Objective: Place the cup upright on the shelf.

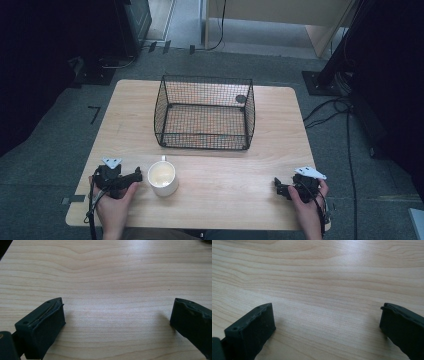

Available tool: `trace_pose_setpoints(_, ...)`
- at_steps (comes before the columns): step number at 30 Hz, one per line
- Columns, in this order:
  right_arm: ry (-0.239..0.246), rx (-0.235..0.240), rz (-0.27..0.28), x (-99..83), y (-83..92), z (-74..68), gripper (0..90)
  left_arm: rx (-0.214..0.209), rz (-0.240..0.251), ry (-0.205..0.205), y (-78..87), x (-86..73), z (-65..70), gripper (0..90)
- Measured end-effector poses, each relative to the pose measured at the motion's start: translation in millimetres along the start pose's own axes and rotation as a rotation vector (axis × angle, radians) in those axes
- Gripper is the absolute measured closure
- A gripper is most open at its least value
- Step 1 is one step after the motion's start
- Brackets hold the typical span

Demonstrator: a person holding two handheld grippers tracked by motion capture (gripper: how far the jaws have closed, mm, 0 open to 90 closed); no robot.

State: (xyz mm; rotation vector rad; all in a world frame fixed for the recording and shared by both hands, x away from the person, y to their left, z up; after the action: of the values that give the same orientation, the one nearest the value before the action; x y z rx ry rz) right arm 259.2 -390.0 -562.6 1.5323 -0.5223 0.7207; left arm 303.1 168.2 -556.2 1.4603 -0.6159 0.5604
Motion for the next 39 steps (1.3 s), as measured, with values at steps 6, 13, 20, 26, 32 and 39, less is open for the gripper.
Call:
trace_pose_setpoints(6,-0.006,-0.004,0.000,-0.2,0.5,-0.3,0.0,0.008,0.003,0.010,1.2,-1.4,0.1,0.0)
trace_pose_setpoints(13,-0.017,-0.010,0.053,1.0,6.9,-4.3,9.5,-0.013,0.001,-0.012,3.9,-4.1,-0.9,0.0)
trace_pose_setpoints(20,-0.014,0.056,0.094,13.2,16.9,-23.2,9.5,-0.018,0.001,-0.017,3.9,-4.3,-0.9,0.0)
trace_pose_setpoints(26,-0.012,0.094,0.120,30.2,23.3,-44.5,9.5,-0.006,0.002,-0.005,3.7,-4.1,0.1,0.0)
trace_pose_setpoints(32,0.030,0.154,0.134,44.7,23.6,-80.7,9.8,-0.006,0.001,-0.005,3.6,-4.0,0.4,0.0)
trace_pose_setpoints(39,0.066,0.218,0.165,60.4,25.8,-119.6,12.5,-0.008,0.002,-0.007,3.2,-3.7,1.7,0.0)
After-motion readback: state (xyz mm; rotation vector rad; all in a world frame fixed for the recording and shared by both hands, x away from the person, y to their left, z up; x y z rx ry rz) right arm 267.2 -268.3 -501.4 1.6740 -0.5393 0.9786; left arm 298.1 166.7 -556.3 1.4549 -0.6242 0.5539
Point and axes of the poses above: each handheld gripper's, and its own axes: y roughly backward along the jaws, x roughly out of its top, z roughly to its right, the point moved 5 cm from there along -y, roughly forward along the jaws, and after that the axes turned 2 degrees about -x, right-handed, at the moved point
